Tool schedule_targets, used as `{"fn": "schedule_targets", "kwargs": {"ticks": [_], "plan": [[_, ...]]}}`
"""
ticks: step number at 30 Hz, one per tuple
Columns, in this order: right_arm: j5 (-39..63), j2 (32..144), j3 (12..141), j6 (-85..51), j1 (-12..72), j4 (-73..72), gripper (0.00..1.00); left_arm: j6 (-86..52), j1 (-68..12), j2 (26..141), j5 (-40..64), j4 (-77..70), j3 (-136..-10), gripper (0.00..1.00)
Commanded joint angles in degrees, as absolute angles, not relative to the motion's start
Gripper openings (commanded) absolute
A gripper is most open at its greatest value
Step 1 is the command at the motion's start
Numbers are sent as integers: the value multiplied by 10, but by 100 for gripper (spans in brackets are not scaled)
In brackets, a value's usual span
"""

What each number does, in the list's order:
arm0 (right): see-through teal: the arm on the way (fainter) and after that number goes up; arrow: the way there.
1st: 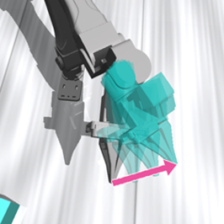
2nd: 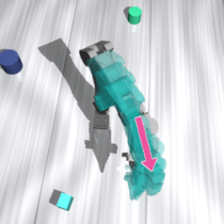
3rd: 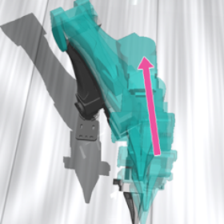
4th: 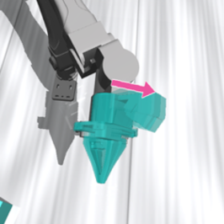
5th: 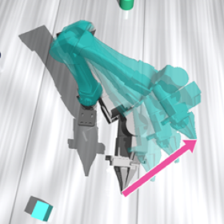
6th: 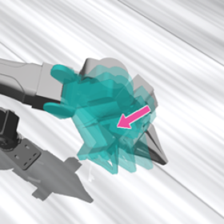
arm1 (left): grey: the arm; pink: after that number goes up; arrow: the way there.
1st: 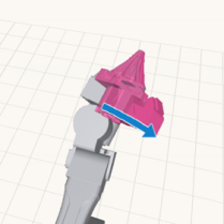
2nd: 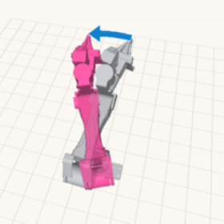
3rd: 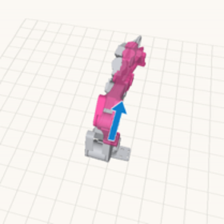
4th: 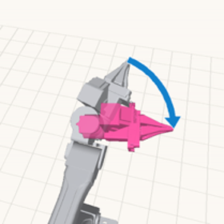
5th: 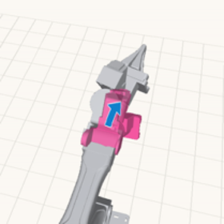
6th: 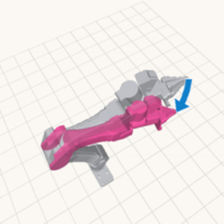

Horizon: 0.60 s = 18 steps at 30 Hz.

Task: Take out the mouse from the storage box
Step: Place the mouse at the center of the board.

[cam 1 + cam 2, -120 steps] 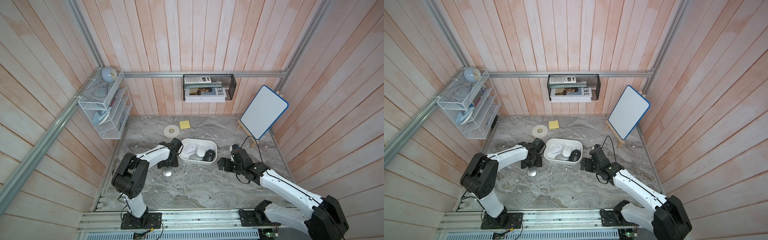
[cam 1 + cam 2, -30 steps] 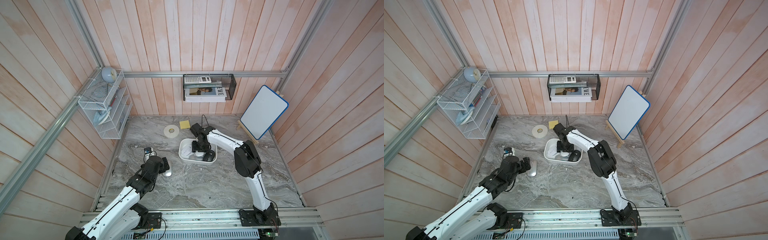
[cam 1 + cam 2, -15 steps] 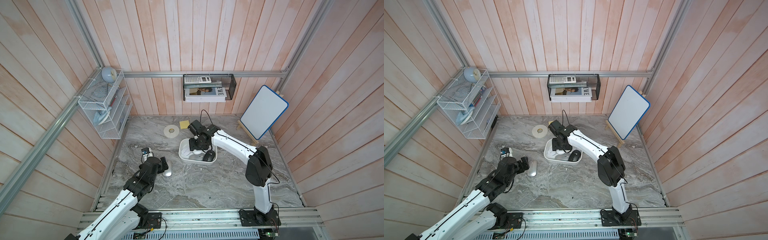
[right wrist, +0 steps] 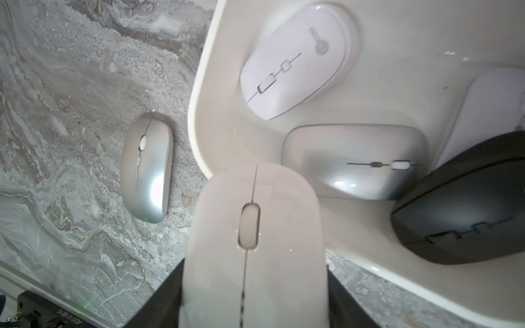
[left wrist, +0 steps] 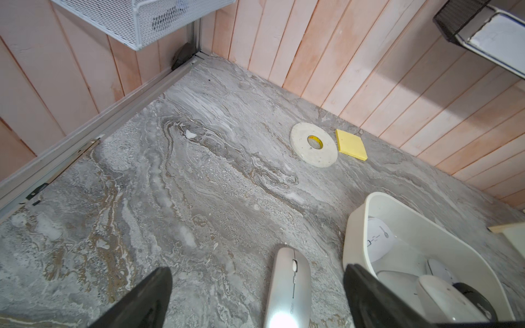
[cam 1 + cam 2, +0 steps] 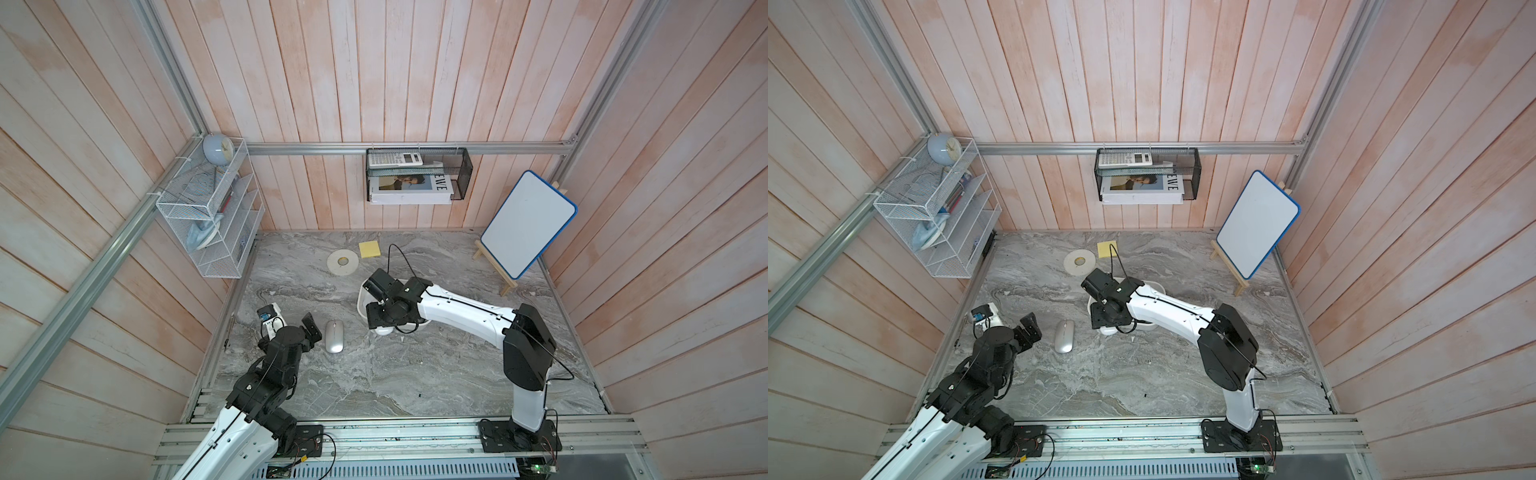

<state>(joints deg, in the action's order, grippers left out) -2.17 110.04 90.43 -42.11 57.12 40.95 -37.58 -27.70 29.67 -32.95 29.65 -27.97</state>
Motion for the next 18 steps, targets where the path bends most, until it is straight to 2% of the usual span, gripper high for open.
{"fn": "schedule_targets", "kwargs": {"ticks": [1,8,18], "plan": [[-11,1106,894,-446,601,353,52,-387,-278,285,-362,319,-269,100],[-6,1166,896,-445,647,329,52,-388,-278,280,-367,324,-271,100],[14,1218,902,-446,650,330,51,-388,-277,277,-367,324,-271,100]]}}
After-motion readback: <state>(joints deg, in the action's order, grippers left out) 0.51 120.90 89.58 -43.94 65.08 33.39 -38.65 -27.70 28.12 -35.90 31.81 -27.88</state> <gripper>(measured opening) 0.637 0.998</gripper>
